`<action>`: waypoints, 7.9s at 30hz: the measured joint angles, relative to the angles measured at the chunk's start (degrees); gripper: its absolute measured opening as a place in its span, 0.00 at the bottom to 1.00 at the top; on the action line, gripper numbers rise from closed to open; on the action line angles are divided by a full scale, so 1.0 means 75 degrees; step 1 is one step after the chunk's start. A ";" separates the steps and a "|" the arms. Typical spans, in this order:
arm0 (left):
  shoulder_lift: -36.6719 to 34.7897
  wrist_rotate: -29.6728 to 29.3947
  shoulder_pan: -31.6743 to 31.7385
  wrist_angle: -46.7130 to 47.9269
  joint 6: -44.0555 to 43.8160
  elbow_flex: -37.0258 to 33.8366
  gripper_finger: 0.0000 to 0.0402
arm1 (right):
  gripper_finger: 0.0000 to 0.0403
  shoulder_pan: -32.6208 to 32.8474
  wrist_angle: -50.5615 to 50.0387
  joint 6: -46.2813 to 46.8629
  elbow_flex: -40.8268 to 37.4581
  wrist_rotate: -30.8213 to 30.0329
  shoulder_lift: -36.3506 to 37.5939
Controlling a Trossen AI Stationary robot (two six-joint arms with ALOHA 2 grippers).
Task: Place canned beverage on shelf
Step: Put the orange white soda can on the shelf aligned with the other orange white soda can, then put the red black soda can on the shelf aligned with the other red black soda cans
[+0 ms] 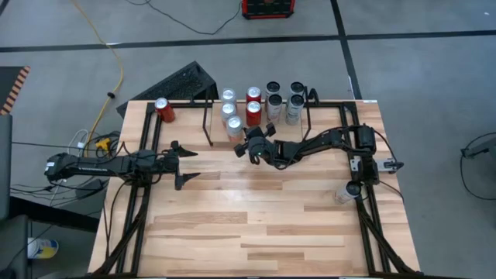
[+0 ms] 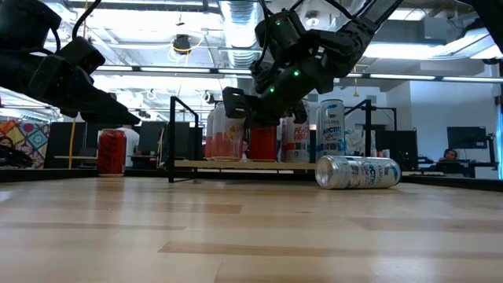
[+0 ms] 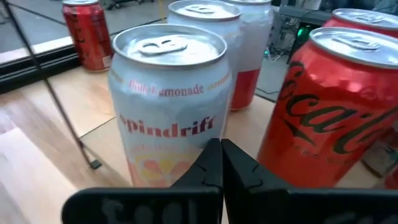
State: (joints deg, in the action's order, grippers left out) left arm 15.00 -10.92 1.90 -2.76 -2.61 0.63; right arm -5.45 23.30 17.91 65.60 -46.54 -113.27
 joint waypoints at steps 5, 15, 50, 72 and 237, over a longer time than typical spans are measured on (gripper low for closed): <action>0.0001 0.0000 -0.0001 0.0000 0.0000 0.0001 0.94 | 0.05 0.0003 0.0008 0.0000 0.0000 0.0370 -0.0003; 0.0001 0.0000 0.0002 0.0001 0.0000 -0.0001 0.94 | 0.05 -0.0044 0.0245 -0.0069 0.0012 0.0800 -0.0061; -0.0001 0.0000 0.0001 0.0000 0.0000 -0.0001 0.94 | 0.05 -0.0108 0.0474 -0.0595 0.0012 0.0906 -0.0067; 0.0001 0.0000 -0.0001 0.0001 0.0000 0.0000 0.94 | 0.05 -0.0136 0.0514 -0.1060 0.0015 0.0985 -0.0059; 0.0001 0.0000 0.0002 0.0000 0.0000 0.0001 0.94 | 0.13 0.3913 -1.3794 0.7687 0.0012 0.4839 0.5874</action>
State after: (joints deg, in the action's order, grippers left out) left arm 15.00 -10.92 1.91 -2.76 -2.61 0.64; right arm 23.90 -80.15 75.56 65.69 -10.24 -69.22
